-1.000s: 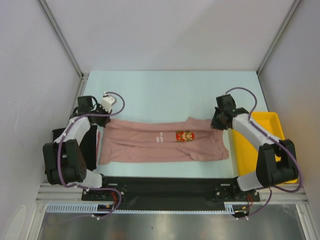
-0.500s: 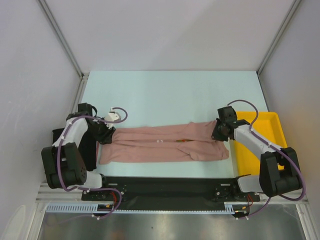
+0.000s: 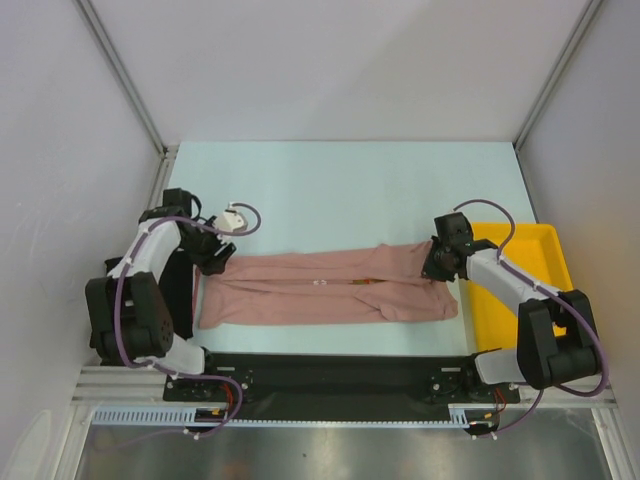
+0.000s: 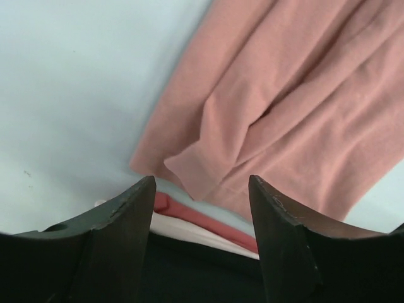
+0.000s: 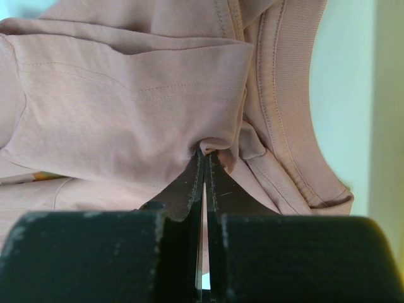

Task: Fold and stack the t-shirts
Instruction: Fold the tshirt

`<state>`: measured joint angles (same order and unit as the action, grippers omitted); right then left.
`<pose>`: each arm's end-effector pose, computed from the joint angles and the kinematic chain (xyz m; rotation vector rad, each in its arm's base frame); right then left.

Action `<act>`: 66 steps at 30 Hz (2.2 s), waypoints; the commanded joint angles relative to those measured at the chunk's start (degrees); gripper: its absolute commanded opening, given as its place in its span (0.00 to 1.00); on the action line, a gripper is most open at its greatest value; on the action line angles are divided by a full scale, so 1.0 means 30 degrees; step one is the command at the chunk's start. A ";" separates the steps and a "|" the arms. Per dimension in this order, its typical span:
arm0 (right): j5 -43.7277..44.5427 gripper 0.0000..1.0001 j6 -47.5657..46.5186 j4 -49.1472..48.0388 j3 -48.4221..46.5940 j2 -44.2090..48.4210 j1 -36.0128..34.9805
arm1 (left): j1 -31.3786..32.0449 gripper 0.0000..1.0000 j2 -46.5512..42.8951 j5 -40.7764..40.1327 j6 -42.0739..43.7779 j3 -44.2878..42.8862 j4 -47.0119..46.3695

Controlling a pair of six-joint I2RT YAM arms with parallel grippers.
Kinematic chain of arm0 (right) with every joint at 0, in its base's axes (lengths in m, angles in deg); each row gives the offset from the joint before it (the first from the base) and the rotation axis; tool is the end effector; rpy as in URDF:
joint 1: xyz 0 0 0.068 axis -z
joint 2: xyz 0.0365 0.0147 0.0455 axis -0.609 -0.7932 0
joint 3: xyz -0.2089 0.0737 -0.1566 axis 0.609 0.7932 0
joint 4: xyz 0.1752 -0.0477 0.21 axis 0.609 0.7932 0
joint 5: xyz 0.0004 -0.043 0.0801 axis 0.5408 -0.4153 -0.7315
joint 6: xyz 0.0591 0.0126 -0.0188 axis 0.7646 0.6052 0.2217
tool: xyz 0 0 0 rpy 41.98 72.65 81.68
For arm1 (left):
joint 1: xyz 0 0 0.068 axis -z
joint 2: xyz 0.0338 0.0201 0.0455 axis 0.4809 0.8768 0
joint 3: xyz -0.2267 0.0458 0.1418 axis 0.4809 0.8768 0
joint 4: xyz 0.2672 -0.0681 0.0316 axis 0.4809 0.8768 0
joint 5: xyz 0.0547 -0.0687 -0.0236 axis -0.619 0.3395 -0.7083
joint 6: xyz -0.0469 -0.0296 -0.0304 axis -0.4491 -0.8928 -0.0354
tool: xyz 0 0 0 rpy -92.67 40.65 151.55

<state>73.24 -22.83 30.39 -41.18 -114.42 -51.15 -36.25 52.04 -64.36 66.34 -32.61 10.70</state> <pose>0.2668 0.0629 0.1628 0.3980 2.6143 0.2123 0.2889 0.0190 0.2010 1.2942 2.3633 -0.2445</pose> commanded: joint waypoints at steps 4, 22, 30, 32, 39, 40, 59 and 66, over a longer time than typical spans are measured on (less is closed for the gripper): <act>0.0021 0.00 -0.0191 -0.0472 -0.0057 -0.0471 0.0060 | 0.0188 0.44 0.3967 0.1138 -0.1792 -0.5110 0.1110; 0.0696 0.00 -0.0602 0.0086 -0.0731 -0.0851 0.0119 | 0.0452 0.49 0.5676 0.1289 -0.0032 -0.4736 0.3581; 0.0784 0.00 -0.0573 0.0086 -0.0585 -0.0998 0.0119 | 0.0803 0.51 0.6026 0.2081 -0.0444 -0.6348 0.3459; 0.0901 0.00 -0.0573 0.0144 -0.0497 -0.0969 0.0119 | 0.0774 0.51 0.6580 0.1439 -0.0269 -0.6144 0.3693; 0.0989 0.00 -0.0748 0.0173 -0.0526 -0.1115 0.0177 | 0.0745 0.43 0.7168 0.0294 0.0200 -0.4971 0.3606; 0.0960 0.00 -0.0748 0.0145 -0.0584 -0.1115 0.0206 | 0.0774 0.38 0.7228 0.0206 0.0143 -0.5000 0.3694; 0.0139 0.00 -0.2270 0.1110 -0.9655 -0.5001 0.1524 | 0.1095 0.00 0.4213 -0.0903 -0.3514 -0.6466 -0.4146; 0.0259 0.00 -0.2888 0.2518 -1.4239 -0.6859 0.1994 | 0.1126 0.00 0.2193 -0.3253 -0.4986 -0.4536 -1.1037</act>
<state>73.46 -29.76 34.54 -82.68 -134.81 -45.81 -32.97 63.47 -70.53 54.14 -48.67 -9.89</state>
